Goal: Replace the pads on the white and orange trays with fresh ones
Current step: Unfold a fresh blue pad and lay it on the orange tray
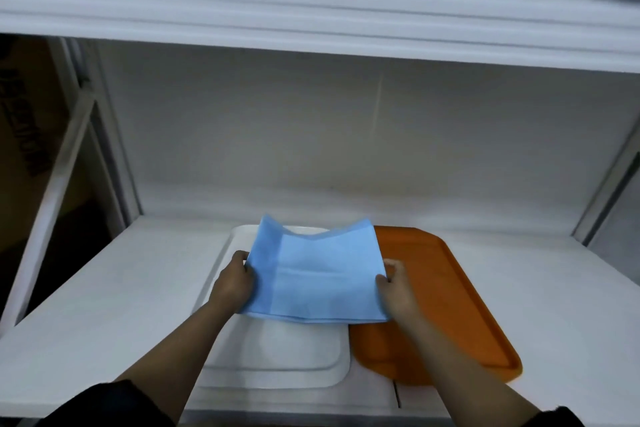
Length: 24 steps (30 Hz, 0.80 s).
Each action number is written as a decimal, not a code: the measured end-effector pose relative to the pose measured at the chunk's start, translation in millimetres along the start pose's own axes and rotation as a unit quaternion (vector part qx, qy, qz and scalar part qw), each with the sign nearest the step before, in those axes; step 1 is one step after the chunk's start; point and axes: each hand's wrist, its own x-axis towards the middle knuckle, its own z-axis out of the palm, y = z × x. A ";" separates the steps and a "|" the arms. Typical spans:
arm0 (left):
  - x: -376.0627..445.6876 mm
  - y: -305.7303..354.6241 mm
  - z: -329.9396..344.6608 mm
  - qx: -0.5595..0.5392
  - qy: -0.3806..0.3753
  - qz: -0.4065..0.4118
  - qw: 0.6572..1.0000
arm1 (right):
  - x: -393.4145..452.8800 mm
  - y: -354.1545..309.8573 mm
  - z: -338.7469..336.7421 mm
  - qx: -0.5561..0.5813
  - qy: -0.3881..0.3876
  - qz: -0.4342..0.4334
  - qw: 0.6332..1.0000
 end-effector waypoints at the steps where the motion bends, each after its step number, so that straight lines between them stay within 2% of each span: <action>1: 4.3 -4.1 -0.8 0.003 0.003 -0.008 1.000 | 2.0 -0.4 5.5 -0.007 -0.016 0.004 1.000; 4: 16.0 -18.9 -4.2 -0.005 0.014 -0.028 1.000 | 4.7 -2.2 26.3 -0.014 -0.058 0.001 0.998; 6: 20.9 -28.0 -6.5 -0.049 0.019 -0.040 0.998 | 6.5 -2.6 39.6 -0.018 -0.062 -0.007 0.998; 11: 27.4 -44.6 -13.5 -0.149 0.018 -0.056 0.987 | 14.2 9.1 69.8 -0.053 -0.003 -0.045 0.998; 15: 24.5 -51.4 -14.6 -0.168 -0.028 -0.038 0.985 | 27.6 15.7 77.7 -0.082 0.004 -0.037 0.996; 20: 20.9 -54.9 -8.9 -0.166 -0.124 -0.037 0.978 | 29.9 14.4 71.6 -0.166 -0.116 -0.013 0.979; 24: 12.2 -46.0 -5.0 -0.162 -0.173 -0.020 0.971 | 28.9 19.5 69.4 -0.254 -0.102 0.001 0.962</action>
